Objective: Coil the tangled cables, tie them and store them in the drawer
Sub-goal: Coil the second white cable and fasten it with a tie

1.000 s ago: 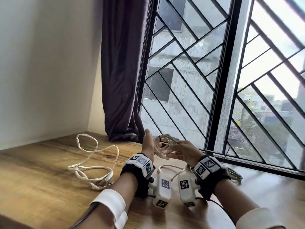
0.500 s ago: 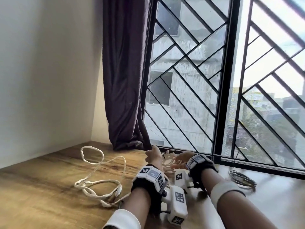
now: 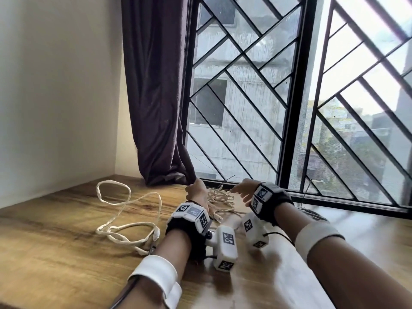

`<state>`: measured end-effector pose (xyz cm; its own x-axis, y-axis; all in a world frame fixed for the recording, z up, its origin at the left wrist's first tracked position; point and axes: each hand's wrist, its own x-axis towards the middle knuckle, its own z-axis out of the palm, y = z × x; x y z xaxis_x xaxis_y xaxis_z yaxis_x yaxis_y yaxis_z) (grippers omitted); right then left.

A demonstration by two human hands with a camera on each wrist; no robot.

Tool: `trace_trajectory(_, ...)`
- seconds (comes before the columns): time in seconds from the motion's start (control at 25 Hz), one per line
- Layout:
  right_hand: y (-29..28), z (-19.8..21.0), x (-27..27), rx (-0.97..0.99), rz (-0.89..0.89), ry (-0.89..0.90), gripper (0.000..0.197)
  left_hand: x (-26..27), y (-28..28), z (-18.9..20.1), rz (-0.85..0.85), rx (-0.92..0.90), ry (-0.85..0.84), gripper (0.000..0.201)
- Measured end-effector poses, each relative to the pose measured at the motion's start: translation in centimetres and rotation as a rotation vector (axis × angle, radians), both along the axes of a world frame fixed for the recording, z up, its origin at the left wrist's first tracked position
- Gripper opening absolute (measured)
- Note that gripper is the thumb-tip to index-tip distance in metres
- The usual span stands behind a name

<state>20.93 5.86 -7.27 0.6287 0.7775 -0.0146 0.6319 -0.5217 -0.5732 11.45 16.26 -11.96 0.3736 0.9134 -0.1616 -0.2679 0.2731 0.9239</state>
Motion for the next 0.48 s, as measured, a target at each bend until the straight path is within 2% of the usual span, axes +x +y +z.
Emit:
trace_trajectory(0.12,-1.8,0.7,-1.2,-0.113,0.050,-0.106,0.021,-0.6,-0.2,0.0,-0.005,0.025,-0.027,0.043)
trace_trajectory(0.24,-4.3,0.2,-3.9,-0.417,0.172,-0.225,0.040,-1.7,-1.3,0.6,-0.030,0.067,-0.027,0.032)
trace_trajectory(0.32,-5.6,-0.2,-4.9,-0.539,0.235,-0.254,0.048,-2.5,-2.7,1.2,-0.104,0.162,0.020,0.013)
trace_trajectory(0.4,-6.2,-0.8,-4.8,-0.553,0.300,-0.214,0.040,-3.6,-3.7,1.7,-0.215,0.211,0.092,0.018)
trace_trajectory(0.48,-6.6,-1.2,-4.6,-0.570,0.343,-0.238,0.030,-4.7,-5.1,2.4,-0.391,0.288,0.211,0.012)
